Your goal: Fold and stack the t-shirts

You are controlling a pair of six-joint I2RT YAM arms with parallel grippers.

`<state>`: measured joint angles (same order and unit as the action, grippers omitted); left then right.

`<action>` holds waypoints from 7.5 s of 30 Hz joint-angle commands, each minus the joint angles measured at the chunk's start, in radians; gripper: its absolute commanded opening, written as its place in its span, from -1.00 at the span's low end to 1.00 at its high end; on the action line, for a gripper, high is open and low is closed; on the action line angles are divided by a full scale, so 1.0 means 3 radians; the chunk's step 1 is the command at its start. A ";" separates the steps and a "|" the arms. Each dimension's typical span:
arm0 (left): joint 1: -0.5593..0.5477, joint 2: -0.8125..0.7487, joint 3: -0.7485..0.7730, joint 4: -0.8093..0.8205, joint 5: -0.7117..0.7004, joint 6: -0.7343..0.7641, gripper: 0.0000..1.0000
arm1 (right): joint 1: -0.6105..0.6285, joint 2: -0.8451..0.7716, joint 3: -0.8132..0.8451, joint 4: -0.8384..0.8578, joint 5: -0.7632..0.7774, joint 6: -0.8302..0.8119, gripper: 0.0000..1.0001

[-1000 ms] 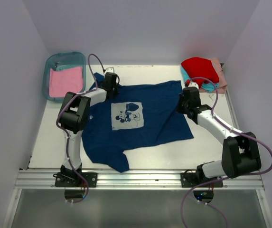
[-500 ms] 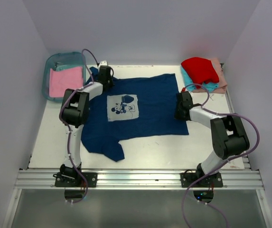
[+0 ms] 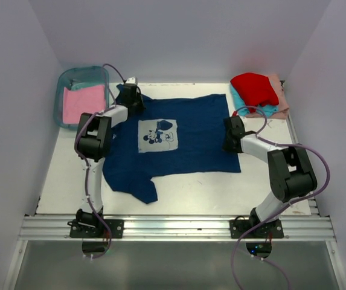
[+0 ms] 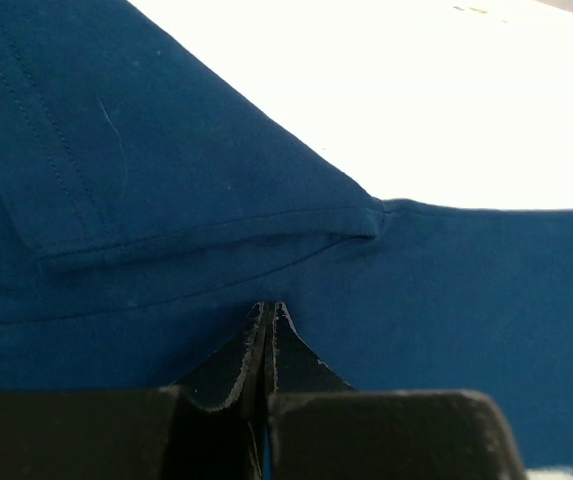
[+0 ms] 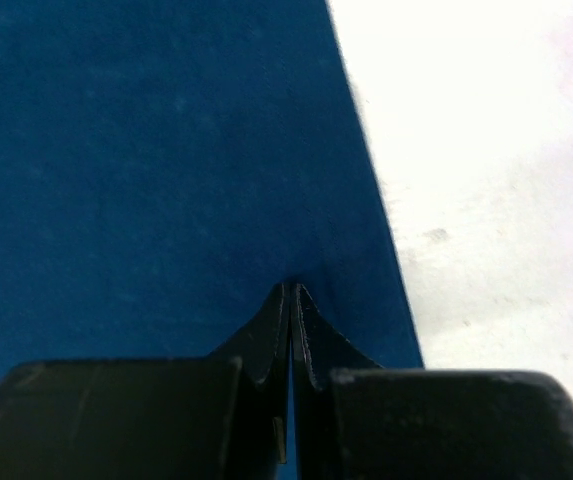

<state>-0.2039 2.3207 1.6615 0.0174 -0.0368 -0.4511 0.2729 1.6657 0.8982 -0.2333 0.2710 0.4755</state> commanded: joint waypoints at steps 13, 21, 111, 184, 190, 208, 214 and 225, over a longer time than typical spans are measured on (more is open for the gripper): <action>-0.0072 -0.1308 -0.0886 0.0439 0.0363 -0.0153 -0.95 | -0.0005 -0.0362 -0.0044 -0.0531 0.0523 0.0041 -1.00; -0.0164 -0.2079 -0.1155 -0.0384 -0.0015 -0.0092 -0.54 | 0.0005 -0.1077 -0.0308 -0.0373 -0.0135 -0.0189 -0.97; -0.1427 -0.5108 -0.4030 -0.1061 -0.0838 -0.1406 0.00 | 0.1724 0.0964 0.1399 0.0721 -0.1241 0.0108 0.31; -0.1427 -0.4007 -0.2874 -0.1755 -0.1100 -0.1145 -1.00 | 0.0753 -0.2228 -0.0610 -0.1570 0.1096 0.0884 0.98; -0.1427 -0.4559 -0.2976 -0.2118 -0.0987 -0.1237 -1.00 | 0.0287 -0.2459 -0.1102 -0.1135 0.0876 0.1058 0.98; -0.1432 -0.5327 -0.2854 -0.2895 -0.0721 -0.1441 -1.00 | -0.0204 -0.1891 -0.1414 -0.0117 0.0201 0.1084 0.11; -0.1427 -0.5348 -0.2675 -0.3039 -0.0782 -0.1436 -1.00 | -0.0214 -0.1927 -0.1465 -0.0097 0.0181 0.1099 -0.15; -0.1432 -0.5373 -0.2583 -0.3116 -0.0757 -0.1447 -1.00 | -0.0220 -0.1794 -0.1429 -0.0255 0.0124 0.1105 -0.17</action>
<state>-0.6289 0.7197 0.8452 -0.9012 -0.2680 -0.8734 0.2134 1.1107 0.4572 -0.2996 0.3138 0.7933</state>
